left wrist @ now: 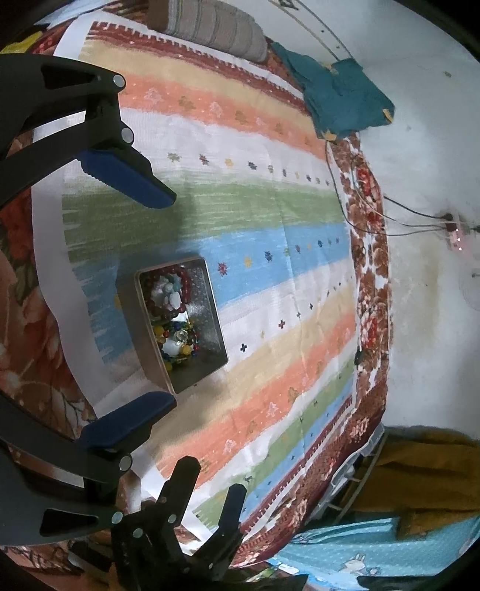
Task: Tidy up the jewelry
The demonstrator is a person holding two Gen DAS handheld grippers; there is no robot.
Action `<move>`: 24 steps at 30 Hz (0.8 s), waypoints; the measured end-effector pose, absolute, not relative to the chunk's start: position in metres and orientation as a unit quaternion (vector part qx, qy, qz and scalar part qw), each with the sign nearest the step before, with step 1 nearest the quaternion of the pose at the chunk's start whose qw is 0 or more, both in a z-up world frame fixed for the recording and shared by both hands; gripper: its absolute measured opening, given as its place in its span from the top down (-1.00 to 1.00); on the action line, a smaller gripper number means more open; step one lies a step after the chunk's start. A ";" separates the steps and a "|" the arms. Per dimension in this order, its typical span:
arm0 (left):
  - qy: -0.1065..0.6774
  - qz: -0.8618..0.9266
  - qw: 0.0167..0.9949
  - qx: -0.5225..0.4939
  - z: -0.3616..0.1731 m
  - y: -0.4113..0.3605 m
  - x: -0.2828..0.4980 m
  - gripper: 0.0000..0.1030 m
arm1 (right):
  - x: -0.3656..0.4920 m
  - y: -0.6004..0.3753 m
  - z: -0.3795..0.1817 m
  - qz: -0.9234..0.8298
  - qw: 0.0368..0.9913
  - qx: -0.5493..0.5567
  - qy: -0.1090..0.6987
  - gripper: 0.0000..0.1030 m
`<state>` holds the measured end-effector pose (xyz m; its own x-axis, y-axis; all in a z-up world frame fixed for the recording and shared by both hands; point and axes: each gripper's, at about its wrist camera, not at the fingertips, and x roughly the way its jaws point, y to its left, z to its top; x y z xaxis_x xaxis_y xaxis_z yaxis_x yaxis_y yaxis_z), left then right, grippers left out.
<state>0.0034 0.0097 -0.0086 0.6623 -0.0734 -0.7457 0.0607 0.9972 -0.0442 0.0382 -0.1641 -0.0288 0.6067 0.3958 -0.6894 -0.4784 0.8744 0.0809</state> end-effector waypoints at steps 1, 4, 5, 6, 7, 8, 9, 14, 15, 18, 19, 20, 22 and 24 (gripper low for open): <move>0.409 -0.037 0.912 -0.004 -0.009 0.008 0.004 -0.89 | 0.039 -0.164 -0.029 0.244 0.894 -0.056 0.370 -0.86; 0.408 -0.037 0.912 0.002 -0.009 0.007 0.003 -0.89 | 0.038 -0.165 -0.028 0.244 0.894 -0.053 0.371 -0.86; 0.408 -0.037 0.912 0.002 -0.009 0.007 0.003 -0.89 | 0.039 -0.165 -0.028 0.244 0.895 -0.053 0.370 -0.86; 0.408 -0.036 0.912 0.002 -0.009 0.006 0.003 -0.89 | 0.039 -0.165 -0.028 0.244 0.895 -0.052 0.370 -0.86; 0.408 -0.035 0.912 0.002 -0.009 0.006 0.003 -0.89 | 0.038 -0.165 -0.028 0.244 0.895 -0.051 0.370 -0.86; 0.408 -0.035 0.912 0.001 -0.009 0.006 0.003 -0.89 | 0.038 -0.165 -0.028 0.244 0.895 -0.050 0.371 -0.86; 0.408 -0.035 0.912 0.000 -0.009 0.006 0.003 -0.89 | 0.040 -0.166 -0.027 0.244 0.895 -0.050 0.371 -0.86; 0.408 -0.032 0.912 -0.001 -0.008 0.006 0.003 -0.89 | 0.041 -0.167 -0.027 0.244 0.894 -0.048 0.373 -0.86; 0.408 -0.030 0.913 -0.001 -0.008 0.006 0.004 -0.89 | 0.041 -0.167 -0.027 0.244 0.894 -0.049 0.372 -0.86; 0.409 -0.029 0.912 -0.005 -0.007 0.007 0.005 -0.89 | 0.042 -0.167 -0.028 0.245 0.894 -0.049 0.373 -0.86; 0.409 -0.030 0.912 -0.006 -0.007 0.008 0.004 -0.89 | 0.042 -0.167 -0.028 0.245 0.893 -0.050 0.373 -0.86; 0.409 -0.030 0.912 -0.008 -0.007 0.008 0.005 -0.89 | 0.042 -0.167 -0.029 0.245 0.893 -0.050 0.374 -0.86; 0.409 -0.030 0.912 -0.008 -0.007 0.009 0.004 -0.89 | 0.042 -0.167 -0.029 0.245 0.893 -0.050 0.374 -0.86; 0.409 -0.033 0.912 -0.008 -0.007 0.009 0.004 -0.89 | 0.042 -0.167 -0.029 0.245 0.893 -0.050 0.374 -0.86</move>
